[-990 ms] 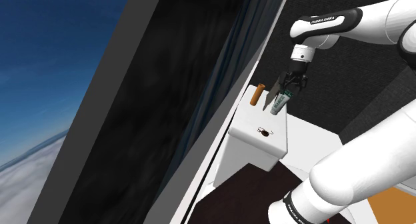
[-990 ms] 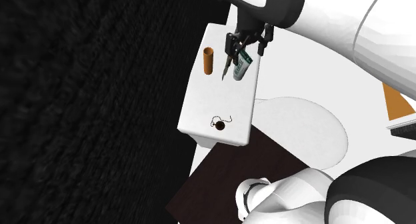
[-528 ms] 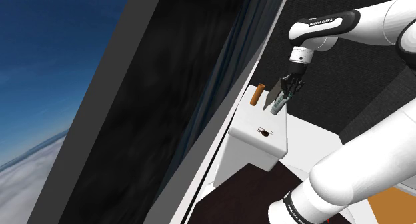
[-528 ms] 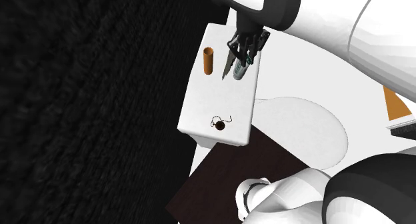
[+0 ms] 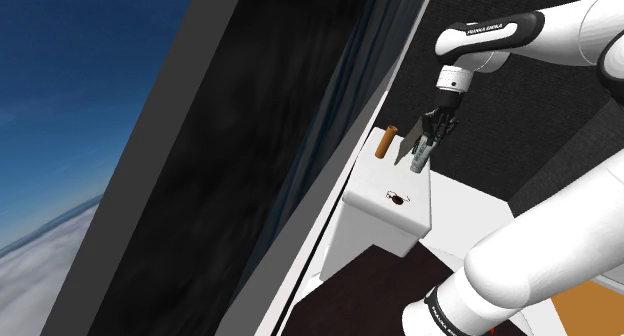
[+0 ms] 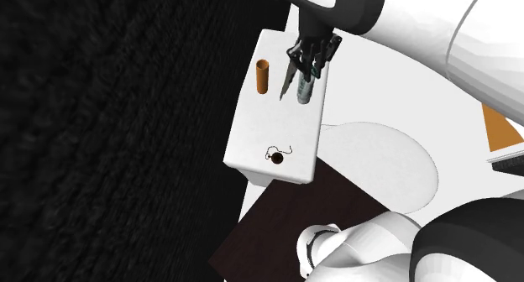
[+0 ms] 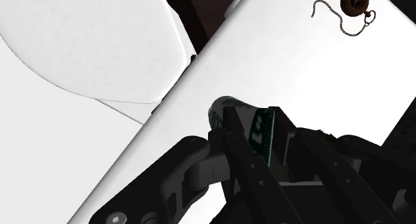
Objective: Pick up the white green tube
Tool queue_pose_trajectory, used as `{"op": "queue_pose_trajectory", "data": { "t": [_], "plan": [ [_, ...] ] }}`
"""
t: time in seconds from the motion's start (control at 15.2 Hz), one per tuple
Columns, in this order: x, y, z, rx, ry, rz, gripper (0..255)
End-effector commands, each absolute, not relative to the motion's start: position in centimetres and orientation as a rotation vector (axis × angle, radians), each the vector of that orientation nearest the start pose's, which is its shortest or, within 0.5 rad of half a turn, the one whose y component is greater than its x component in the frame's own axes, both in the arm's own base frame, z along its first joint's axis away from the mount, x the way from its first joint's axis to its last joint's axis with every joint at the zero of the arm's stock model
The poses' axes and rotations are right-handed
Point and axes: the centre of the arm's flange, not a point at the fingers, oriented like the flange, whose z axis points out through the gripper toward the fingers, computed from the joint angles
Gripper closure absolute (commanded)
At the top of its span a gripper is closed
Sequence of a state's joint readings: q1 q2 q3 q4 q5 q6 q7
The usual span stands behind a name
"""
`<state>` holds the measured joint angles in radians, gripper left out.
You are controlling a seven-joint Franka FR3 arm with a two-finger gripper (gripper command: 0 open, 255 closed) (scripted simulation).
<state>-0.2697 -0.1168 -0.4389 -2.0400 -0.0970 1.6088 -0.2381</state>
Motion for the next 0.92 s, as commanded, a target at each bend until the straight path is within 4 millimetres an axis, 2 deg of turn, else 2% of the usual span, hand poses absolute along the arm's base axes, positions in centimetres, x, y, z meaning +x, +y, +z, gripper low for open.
{"op": "queue_pose_trajectory", "data": {
  "t": [0.0,0.73,0.86],
  "plan": [
    [35.9,-32.9,47.6,-2.927,0.655,0.47,255],
    [35.9,-32.9,53.4,-2.927,0.655,0.47,255],
    [35.9,-32.9,53.5,-2.927,0.655,0.47,255]
  ]
}}
